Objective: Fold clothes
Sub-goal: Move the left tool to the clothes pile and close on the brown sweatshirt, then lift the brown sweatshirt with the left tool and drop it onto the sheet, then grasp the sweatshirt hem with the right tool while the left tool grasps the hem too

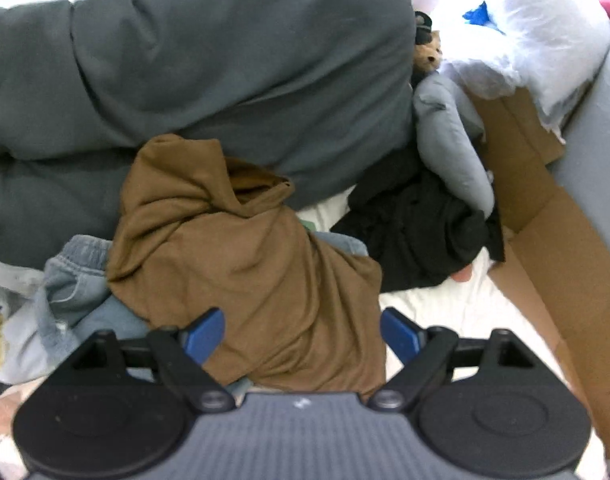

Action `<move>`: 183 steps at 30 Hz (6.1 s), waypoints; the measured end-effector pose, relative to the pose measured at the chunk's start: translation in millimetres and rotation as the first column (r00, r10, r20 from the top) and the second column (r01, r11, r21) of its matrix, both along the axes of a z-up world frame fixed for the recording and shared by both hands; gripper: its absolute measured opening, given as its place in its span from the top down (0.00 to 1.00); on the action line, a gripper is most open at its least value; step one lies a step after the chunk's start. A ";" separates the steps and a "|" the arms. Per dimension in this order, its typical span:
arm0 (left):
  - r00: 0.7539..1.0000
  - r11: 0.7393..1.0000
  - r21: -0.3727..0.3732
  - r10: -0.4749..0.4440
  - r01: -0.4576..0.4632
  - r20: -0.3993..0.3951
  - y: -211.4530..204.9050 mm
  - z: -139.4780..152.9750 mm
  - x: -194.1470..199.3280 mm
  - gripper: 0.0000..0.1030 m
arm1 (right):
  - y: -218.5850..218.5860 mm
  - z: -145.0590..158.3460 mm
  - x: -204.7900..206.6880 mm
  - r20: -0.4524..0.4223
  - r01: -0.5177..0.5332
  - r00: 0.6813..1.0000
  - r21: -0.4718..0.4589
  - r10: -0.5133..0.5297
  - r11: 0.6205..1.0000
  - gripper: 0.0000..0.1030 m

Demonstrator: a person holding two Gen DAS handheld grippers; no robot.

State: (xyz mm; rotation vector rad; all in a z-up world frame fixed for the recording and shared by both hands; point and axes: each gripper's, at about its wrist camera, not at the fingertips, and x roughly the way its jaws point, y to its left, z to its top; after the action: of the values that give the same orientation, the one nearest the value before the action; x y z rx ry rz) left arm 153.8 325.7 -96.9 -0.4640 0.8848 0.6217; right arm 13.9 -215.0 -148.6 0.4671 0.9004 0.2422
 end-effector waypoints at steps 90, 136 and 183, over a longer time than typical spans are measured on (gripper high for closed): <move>0.804 0.703 -0.406 -0.571 0.584 0.167 -160.0 -136.8 -19.9 0.98 | 1.2 -57.3 -49.7 -0.138 -0.056 0.989 -0.056 0.048 0.997 0.12; 0.443 0.382 -0.379 -0.892 0.843 0.088 -355.0 -132.1 -36.7 0.46 | -51.8 -89.0 -76.9 -0.162 0.065 0.984 -0.045 -0.071 0.997 0.12; 0.650 0.629 -0.395 -0.753 0.669 -0.098 -218.3 -209.4 -63.3 0.88 | 94.5 -173.3 -11.6 -0.279 -0.360 0.909 -0.149 0.310 0.921 0.75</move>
State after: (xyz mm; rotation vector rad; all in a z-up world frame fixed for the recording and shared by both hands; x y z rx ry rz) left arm 90.5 107.4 -306.3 -0.2788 1.3327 -0.2378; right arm 2.4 -120.5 -321.9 0.1536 1.2419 0.4119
